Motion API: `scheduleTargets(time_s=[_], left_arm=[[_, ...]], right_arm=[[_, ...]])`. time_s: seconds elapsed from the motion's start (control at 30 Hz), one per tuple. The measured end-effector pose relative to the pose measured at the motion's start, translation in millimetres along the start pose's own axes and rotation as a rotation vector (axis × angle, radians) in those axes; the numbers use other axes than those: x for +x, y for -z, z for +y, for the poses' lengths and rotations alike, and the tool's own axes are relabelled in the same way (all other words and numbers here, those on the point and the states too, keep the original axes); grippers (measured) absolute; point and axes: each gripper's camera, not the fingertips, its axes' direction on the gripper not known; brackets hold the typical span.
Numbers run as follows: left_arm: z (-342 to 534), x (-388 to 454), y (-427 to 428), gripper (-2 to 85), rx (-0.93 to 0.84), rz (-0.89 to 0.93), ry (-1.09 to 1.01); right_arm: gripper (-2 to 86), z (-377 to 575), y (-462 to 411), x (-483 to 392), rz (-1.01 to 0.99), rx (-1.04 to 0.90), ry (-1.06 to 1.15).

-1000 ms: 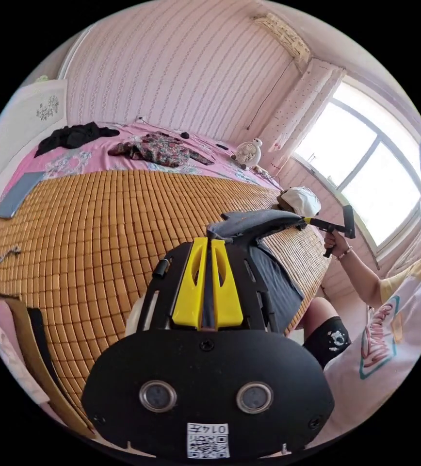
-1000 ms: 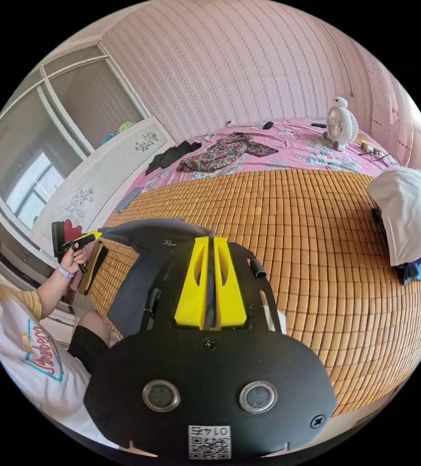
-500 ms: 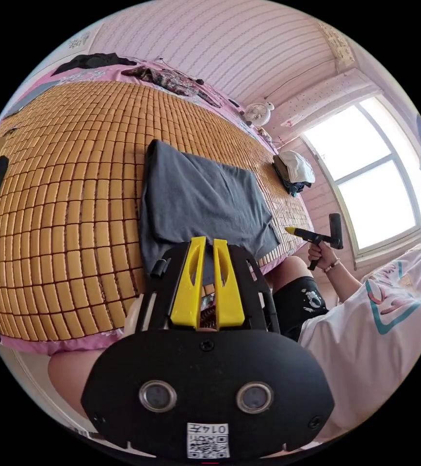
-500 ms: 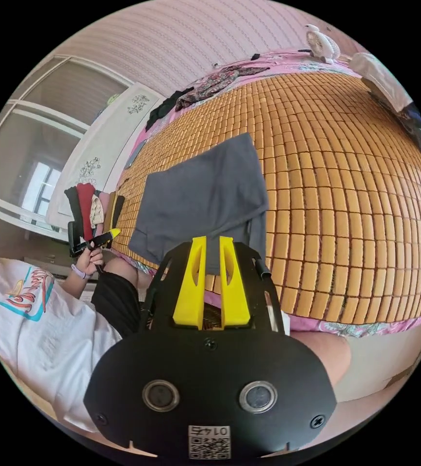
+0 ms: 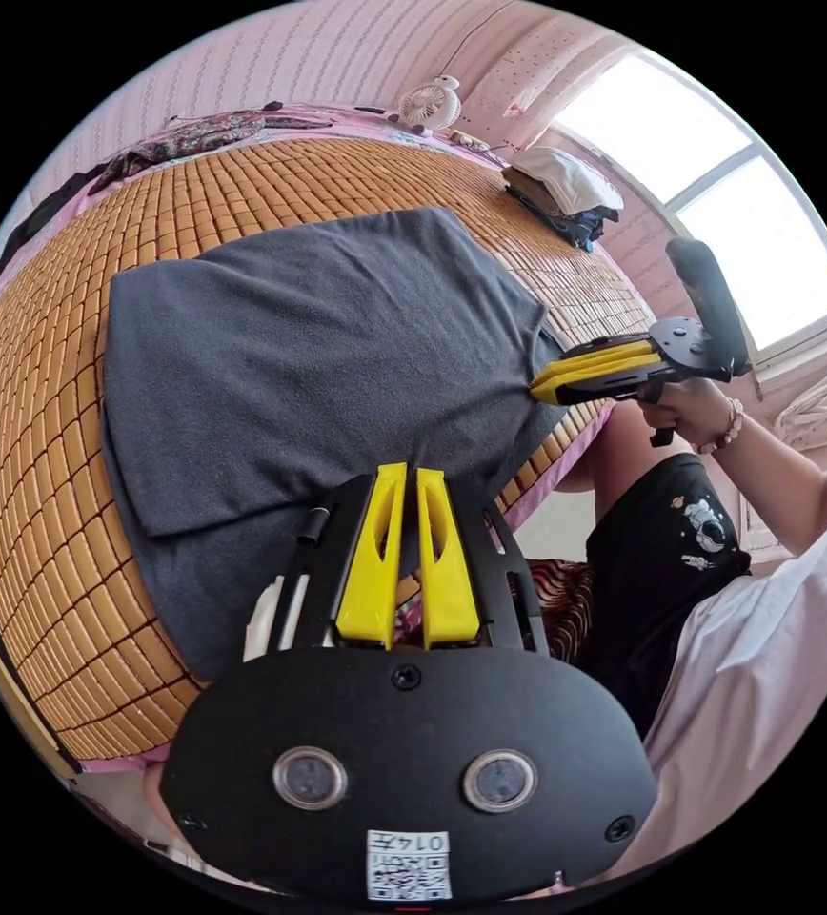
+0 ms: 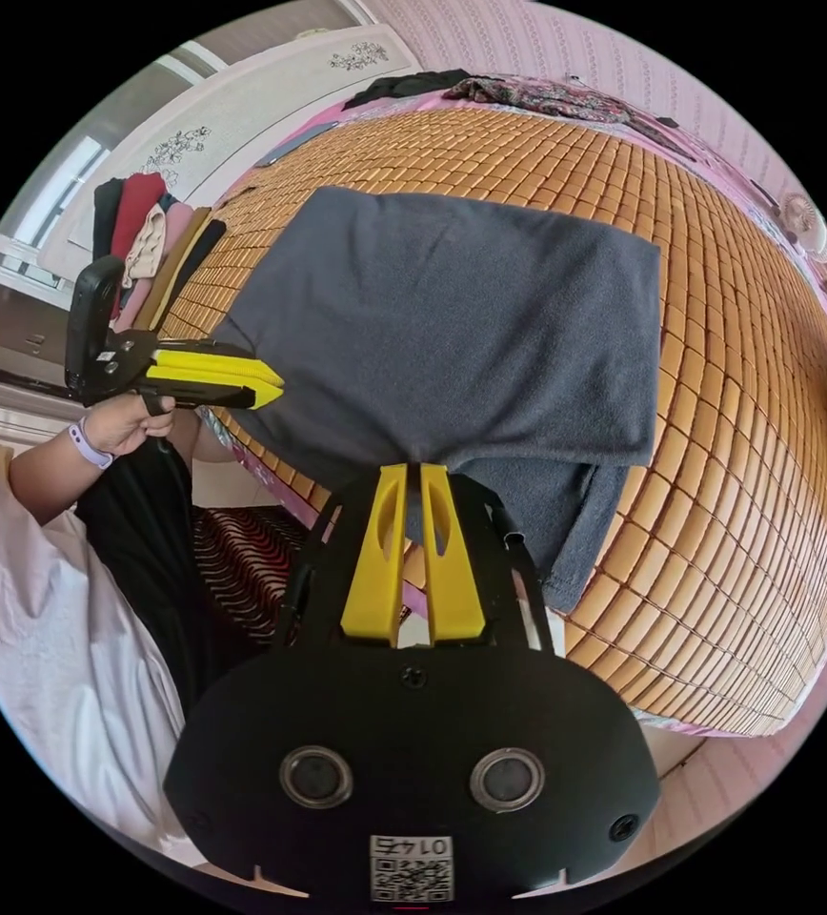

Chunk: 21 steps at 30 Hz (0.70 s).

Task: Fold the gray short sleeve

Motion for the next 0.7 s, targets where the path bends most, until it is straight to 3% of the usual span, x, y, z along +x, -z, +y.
scheduleTargets(time_s=[0.13, 0.27, 0.47, 0.7], left_arm=[[10.5, -1.7, 0.3, 0.7, -0.024, 0.058, 0.032], [22.7, 23.8, 20.8, -0.4, 0.104, 0.029, -0.071], [18.9, 54.7, -25.0, -0.9, 0.100, 0.050, -0.144], [43.5, 84.5, -66.7, -1.0, 0.067, -0.044, -0.247]], right_arm=[[4.9, -18.5, 9.3, -5.4, 0.013, -0.039, 0.067], [2.7, -51.1, 26.4, -5.2, 0.013, 0.003, 0.125], [0.1, -163.8, 10.7, -27.6, 0.166, -0.010, 0.257], [-0.3, -254.7, -56.4, -45.2, 0.223, -0.315, 0.351]])
